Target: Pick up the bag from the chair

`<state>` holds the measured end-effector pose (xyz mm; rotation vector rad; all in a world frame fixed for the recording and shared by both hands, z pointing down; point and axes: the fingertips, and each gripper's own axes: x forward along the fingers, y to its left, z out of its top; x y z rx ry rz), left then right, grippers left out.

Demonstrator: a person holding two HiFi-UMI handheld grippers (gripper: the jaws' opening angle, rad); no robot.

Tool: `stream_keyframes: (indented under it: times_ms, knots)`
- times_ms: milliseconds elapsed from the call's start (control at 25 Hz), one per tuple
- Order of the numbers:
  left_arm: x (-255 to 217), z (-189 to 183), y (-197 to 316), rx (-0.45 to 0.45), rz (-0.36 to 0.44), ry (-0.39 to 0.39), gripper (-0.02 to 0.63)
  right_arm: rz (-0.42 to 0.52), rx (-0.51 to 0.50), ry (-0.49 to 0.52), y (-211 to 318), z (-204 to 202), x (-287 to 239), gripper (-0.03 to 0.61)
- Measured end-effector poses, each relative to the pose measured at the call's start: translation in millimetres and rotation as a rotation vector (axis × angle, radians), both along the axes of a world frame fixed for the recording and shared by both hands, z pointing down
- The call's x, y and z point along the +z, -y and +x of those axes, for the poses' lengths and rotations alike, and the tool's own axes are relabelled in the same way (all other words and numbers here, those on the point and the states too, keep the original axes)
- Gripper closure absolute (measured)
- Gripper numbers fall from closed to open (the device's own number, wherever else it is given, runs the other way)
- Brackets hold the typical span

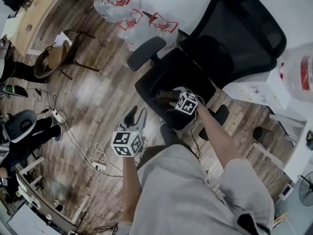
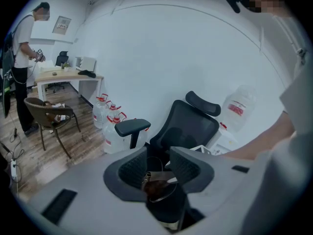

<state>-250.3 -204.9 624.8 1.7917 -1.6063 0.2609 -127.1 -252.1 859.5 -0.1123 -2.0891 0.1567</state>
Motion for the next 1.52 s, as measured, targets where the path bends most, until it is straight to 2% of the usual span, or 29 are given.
stream_keyframes:
  times_ms: [200, 400, 520, 920, 1160, 1520]
  knots:
    - [27.9, 2.7, -8.6, -0.036, -0.039, -0.048, 0.476, -0.019, -0.025, -0.036, 7.0, -4.3, 26.5, 0.301]
    - [52.8, -5.7, -35.7, -0.073, -0.105, -0.05, 0.476, 0.003, -0.156, -0.098, -1.6, -11.9, 59.8, 0.305]
    - [64.0, -11.8, -44.4, -0.102, -0.131, -0.054, 0.476, -0.005, -0.167, -0.12, 1.3, -15.5, 73.3, 0.324]
    - [65.5, -19.0, -48.6, -0.106, -0.135, -0.021, 0.477, 0.032, -0.116, -0.221, 3.2, -18.4, 98.3, 0.465]
    - [57.6, -26.0, -52.0, -0.129, -0.108, 0.019, 0.491, 0.042, -0.072, -0.242, 5.9, -16.0, 98.1, 0.481]
    - [45.4, -35.1, -58.8, -0.127, -0.078, 0.026, 0.492, 0.063, 0.031, -0.225, 0.1, -9.9, 86.4, 0.489]
